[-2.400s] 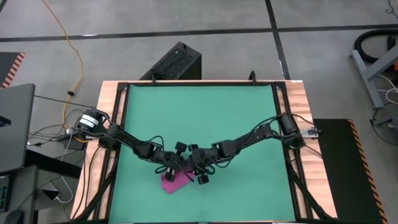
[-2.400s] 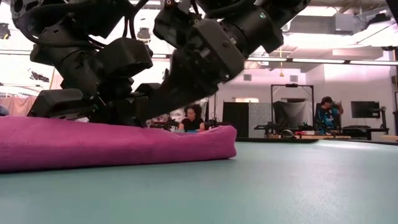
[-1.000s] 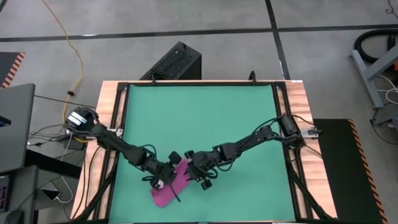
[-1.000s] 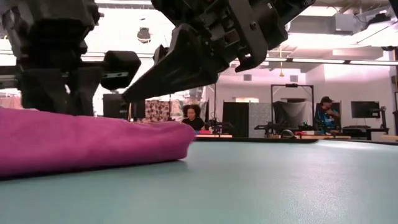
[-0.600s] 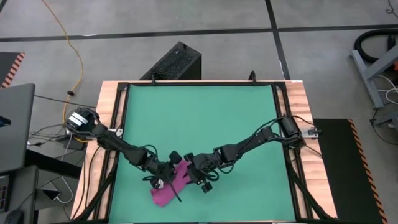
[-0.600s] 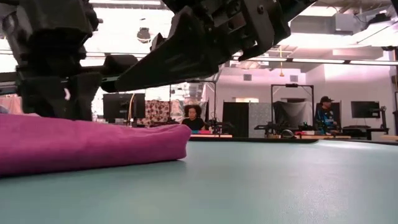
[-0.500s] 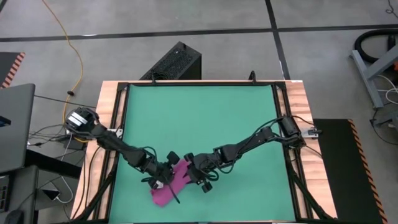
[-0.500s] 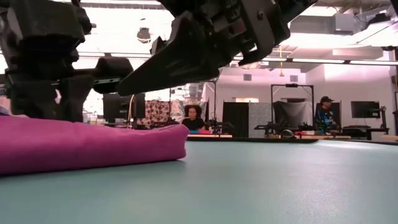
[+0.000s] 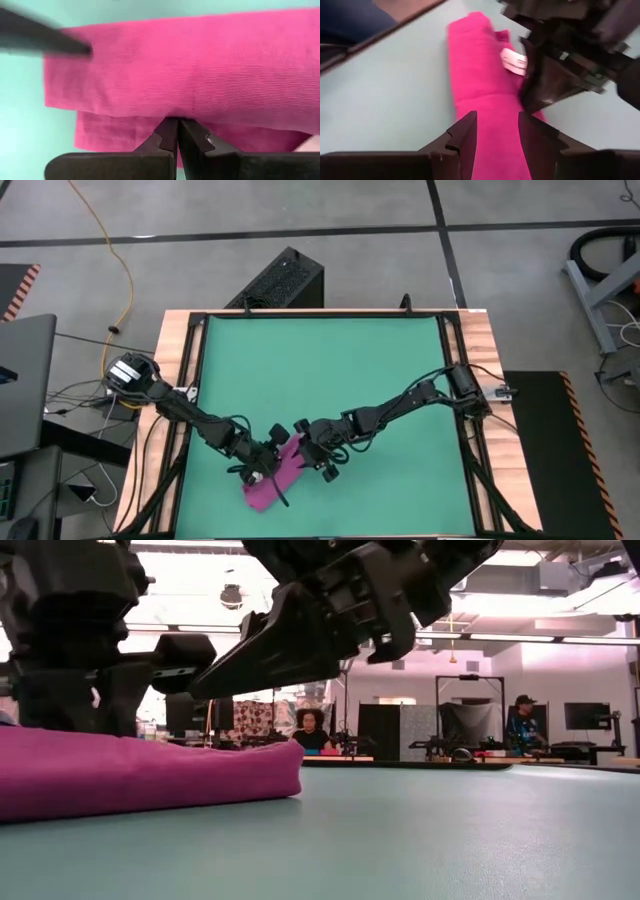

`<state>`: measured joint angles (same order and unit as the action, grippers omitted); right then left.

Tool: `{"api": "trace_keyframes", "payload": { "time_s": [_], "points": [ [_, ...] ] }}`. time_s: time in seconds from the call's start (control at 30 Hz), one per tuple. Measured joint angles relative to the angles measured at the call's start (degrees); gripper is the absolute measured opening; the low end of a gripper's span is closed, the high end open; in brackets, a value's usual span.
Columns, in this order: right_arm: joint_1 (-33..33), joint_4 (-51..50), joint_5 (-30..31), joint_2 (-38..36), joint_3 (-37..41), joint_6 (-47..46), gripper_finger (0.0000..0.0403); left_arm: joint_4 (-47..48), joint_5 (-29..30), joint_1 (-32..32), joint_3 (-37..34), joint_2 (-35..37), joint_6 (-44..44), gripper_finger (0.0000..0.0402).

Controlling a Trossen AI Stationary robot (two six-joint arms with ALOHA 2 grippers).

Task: Roll towel
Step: Roll the pink towel

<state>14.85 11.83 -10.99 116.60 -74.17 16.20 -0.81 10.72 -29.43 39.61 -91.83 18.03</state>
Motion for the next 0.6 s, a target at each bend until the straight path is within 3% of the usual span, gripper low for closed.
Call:
{"api": "trace_keyframes", "payload": {
  "time_s": [0.6],
  "points": [
    [1.6,-3.4,0.4,0.0,0.0,5.3,0.0176,-5.2,-2.5,0.0,-1.4,0.0,2.5,0.0000]
  ]
}}
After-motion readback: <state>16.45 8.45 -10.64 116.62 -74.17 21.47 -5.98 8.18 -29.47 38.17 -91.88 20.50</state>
